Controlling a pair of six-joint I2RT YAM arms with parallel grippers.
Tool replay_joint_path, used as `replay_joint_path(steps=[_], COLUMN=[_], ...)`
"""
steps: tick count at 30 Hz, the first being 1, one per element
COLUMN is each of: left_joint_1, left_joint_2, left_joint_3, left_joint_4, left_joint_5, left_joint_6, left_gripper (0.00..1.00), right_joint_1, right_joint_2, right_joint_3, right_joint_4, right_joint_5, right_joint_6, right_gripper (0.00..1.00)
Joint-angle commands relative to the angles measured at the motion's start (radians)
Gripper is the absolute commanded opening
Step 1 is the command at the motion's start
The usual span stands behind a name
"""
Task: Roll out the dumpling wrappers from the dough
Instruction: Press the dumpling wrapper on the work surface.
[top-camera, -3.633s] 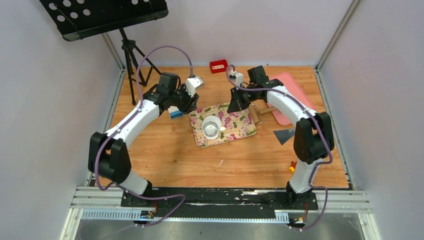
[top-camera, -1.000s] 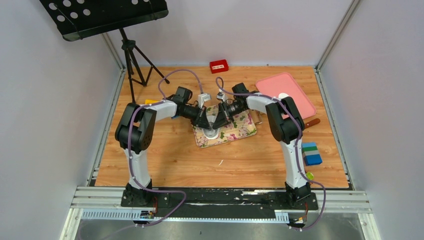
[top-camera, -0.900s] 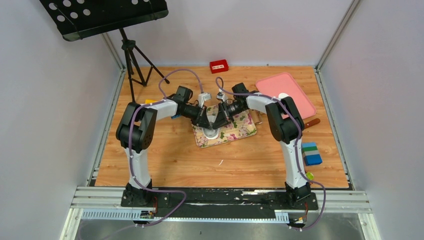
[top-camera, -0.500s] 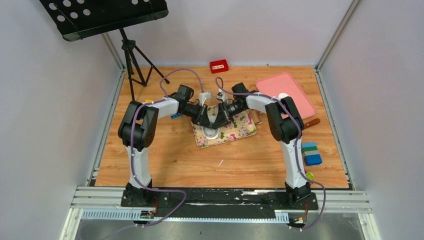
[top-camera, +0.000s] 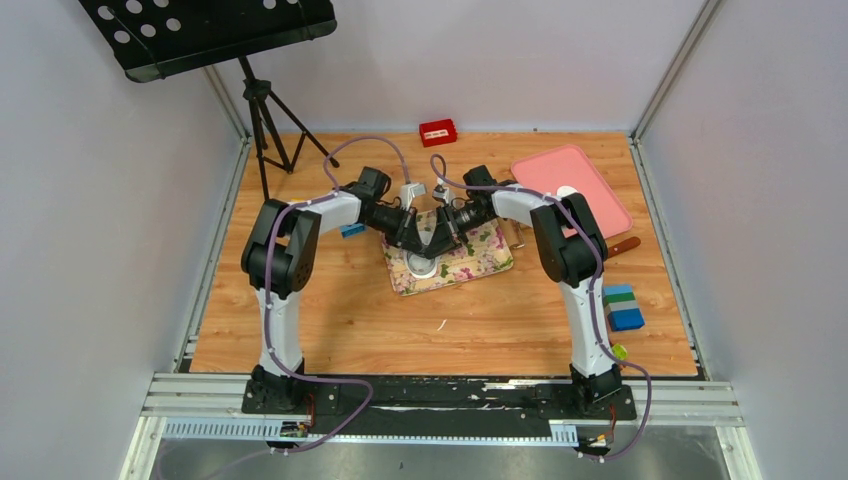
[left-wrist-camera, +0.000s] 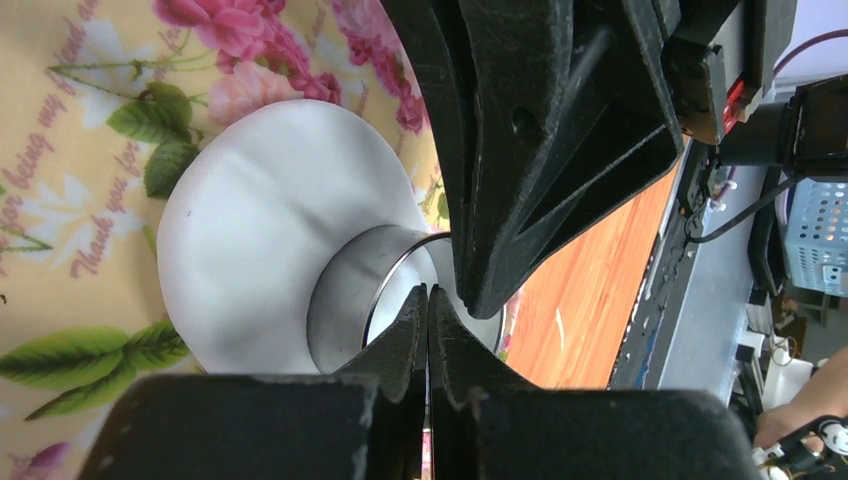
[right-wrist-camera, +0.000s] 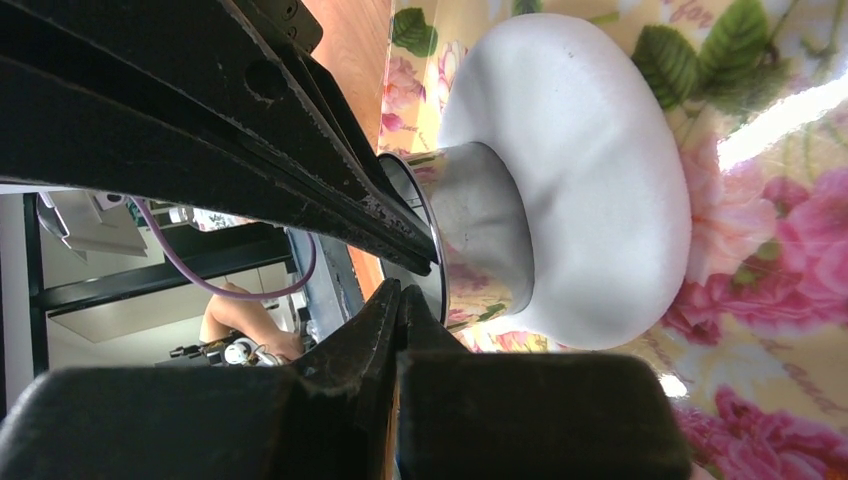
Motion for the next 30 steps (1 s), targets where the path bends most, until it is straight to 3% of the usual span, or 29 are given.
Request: replay_joint_path(steps=[1,20,30], left_joint_1=[-0.003,-0.015,-0.011], left_joint_2=[0.085,0.122,0.017], left_joint_3=[0.008,0.058,0.016], left_joint_4=[-0.058,-0.115,-0.067], left_joint_5=[-0.185,-0.189,-0.12], left_joint_6=[0.054,0.075,0.101], left_gripper=[0.0,0.0,0.0], right_joint_1=[-0.006,-0.001,0.005], right_joint_2=[0.057,0.063,0.044], right_joint_3=[-0.009,-0.001,0.021], right_joint_4=[-0.037,-0.051,-0.055], right_joint_5=[0.19,0.192,0.135], right_joint_6=[-0.097,-0.116,-0.125], right_gripper=[0.0,0.0,0.0])
